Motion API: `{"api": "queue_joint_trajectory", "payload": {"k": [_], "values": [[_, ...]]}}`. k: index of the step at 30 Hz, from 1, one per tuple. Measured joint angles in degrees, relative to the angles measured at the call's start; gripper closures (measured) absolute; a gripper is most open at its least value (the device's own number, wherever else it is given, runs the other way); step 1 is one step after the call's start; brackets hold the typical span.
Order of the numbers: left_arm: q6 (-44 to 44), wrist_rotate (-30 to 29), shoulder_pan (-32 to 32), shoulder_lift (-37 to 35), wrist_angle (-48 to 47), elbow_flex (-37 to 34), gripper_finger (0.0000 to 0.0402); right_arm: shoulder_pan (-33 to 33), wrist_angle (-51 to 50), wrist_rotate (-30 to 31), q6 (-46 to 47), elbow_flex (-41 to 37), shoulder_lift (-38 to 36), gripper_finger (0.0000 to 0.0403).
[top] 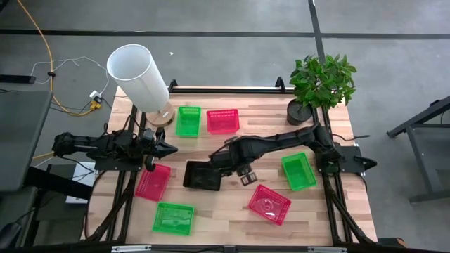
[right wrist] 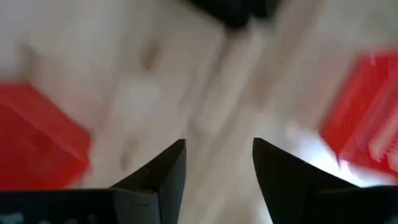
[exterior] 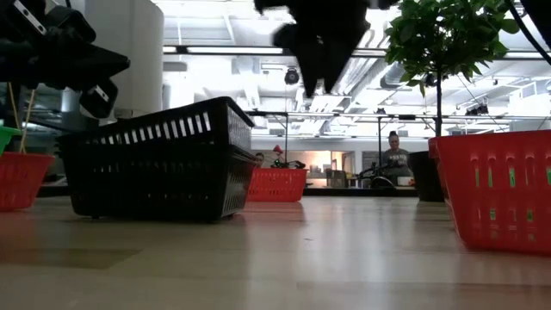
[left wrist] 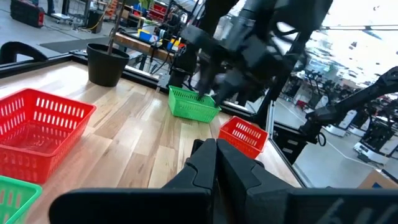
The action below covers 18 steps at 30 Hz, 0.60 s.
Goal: Stack baskets by color
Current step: Stack the right black bin on the left black bin
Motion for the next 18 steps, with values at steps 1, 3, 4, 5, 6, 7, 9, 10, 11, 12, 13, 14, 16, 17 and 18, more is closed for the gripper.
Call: {"api": "queue_joint_trajectory", "payload": {"k": [1,3,4,5,6,7,9,10,11,12,13,14,16,17,18], "values": [[0.0,0.0,0.0,0.0,0.0,0.0,0.0401,0.2,2.1,-1.1,-0.7,0.0,0.0,0.0244],[0.0,0.0,0.0,0.0,0.0,0.0,0.0401,0.8,5.4,-2.7,-1.2,0.0,0.0,0.0273],[0.0,0.0,0.0,0.0,0.0,0.0,0.0401,1.0,6.1,-3.3,-1.2,0.0,0.0,0.0292],[0.0,0.0,0.0,0.0,0.0,0.0,0.0401,1.3,6.3,-3.7,-1.2,0.0,0.0,0.0316],[0.0,0.0,0.0,0.0,0.0,0.0,0.0401,1.5,6.1,-3.9,-1.2,0.0,0.0,0.0342],[0.0,0.0,0.0,0.0,0.0,0.0,0.0401,1.8,6.1,-4.0,-1.1,0.0,0.0,0.0369],[0.0,0.0,0.0,0.0,0.0,0.0,0.0401,2.4,6.5,-4.0,-0.6,0.0,0.0,0.0392],[0.0,0.0,0.0,0.0,0.0,0.0,0.0401,2.6,7.3,-3.6,0.3,0.0,0.0,0.0390],[0.0,0.0,0.0,0.0,0.0,0.0,0.0401,2.8,8.6,-3.4,0.8,-0.3,0.0,0.0389],[0.0,0.0,0.0,0.0,0.0,0.0,0.0401,2.8,10.6,-3.2,1.0,-1.4,-0.2,0.0392],[0.0,0.0,0.0,0.0,0.0,0.0,0.0401,2.9,12.6,-3.2,1.3,-3.2,-0.8,0.0397],[0.0,0.0,0.0,0.0,0.0,0.0,0.0401,3.1,14.3,-3.2,1.6,-5.6,-1.4,0.0400],[0.0,0.0,0.0,0.0,0.0,0.0,0.0401,3.1,19.6,-2.9,2.6,-11.1,-3.3,0.0399],[0.0,0.0,0.0,0.0,0.0,0.0,0.0401,3.1,22.7,-2.7,3.4,-14.3,-4.4,0.0401],[0.0,0.0,0.0,0.0,0.0,0.0,0.0401,3.1,26.1,-2.7,4.2,-17.6,-5.8,0.0401]]}}
